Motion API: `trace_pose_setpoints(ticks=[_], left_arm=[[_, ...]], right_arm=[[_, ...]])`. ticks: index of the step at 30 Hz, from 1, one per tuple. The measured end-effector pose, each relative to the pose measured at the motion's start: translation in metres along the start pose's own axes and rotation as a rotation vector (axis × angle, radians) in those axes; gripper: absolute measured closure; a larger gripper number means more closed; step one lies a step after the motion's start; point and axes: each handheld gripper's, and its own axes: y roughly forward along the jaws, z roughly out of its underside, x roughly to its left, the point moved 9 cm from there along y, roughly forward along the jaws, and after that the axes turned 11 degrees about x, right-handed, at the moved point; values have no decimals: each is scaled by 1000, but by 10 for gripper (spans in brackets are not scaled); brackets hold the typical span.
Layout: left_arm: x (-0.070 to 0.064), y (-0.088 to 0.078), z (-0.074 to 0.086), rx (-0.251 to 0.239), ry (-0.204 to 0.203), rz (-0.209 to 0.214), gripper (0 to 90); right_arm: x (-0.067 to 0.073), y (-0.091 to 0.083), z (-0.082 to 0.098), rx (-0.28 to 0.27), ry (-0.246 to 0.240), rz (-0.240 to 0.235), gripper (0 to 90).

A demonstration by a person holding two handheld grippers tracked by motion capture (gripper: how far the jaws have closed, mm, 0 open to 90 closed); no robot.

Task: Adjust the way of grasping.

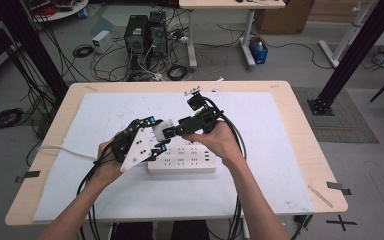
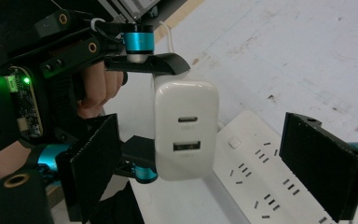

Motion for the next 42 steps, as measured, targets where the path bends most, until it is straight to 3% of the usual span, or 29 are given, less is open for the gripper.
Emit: trace_pose_setpoints(ticks=[8, 17, 35, 42], left_arm=[[-3, -1, -6, -21, 16, -1, 425], [-5, -1, -9, -24, 25, -8, 425], [-4, -1, -9, -28, 31, -15, 425], [-5, 0, -9, -25, 29, -14, 425]], right_arm=[[1, 8, -1, -5, 7, -25, 169], [3, 11, 1, -11, -4, -47, 314], [3, 9, 2, -34, -11, -81, 438], [5, 9, 3, -67, -6, -148, 589]])
